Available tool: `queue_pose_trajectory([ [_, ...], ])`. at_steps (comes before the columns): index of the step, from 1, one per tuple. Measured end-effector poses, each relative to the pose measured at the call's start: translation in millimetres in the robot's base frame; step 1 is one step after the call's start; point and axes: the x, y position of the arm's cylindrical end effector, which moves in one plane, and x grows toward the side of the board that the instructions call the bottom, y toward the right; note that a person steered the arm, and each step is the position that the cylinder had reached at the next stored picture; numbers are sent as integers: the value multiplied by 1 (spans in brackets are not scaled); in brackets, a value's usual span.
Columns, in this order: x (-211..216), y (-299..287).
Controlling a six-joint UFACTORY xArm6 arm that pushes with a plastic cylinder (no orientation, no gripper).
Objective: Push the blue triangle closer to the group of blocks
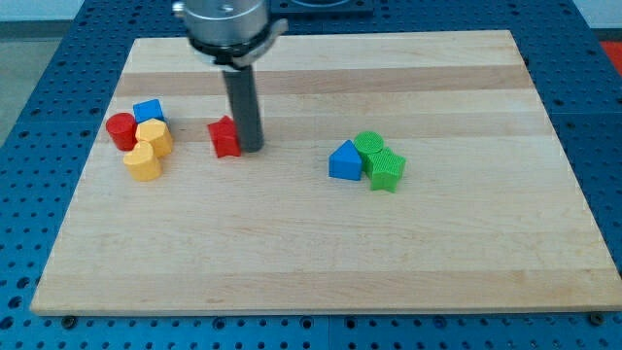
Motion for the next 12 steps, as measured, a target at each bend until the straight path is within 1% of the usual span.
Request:
queue_pose_trajectory([
  [1, 0, -31],
  [3, 0, -29],
  [4, -4, 23],
  [5, -17, 80],
  [7, -20, 189],
  [9, 16, 190],
  [10, 27, 182],
  [12, 48, 148],
])
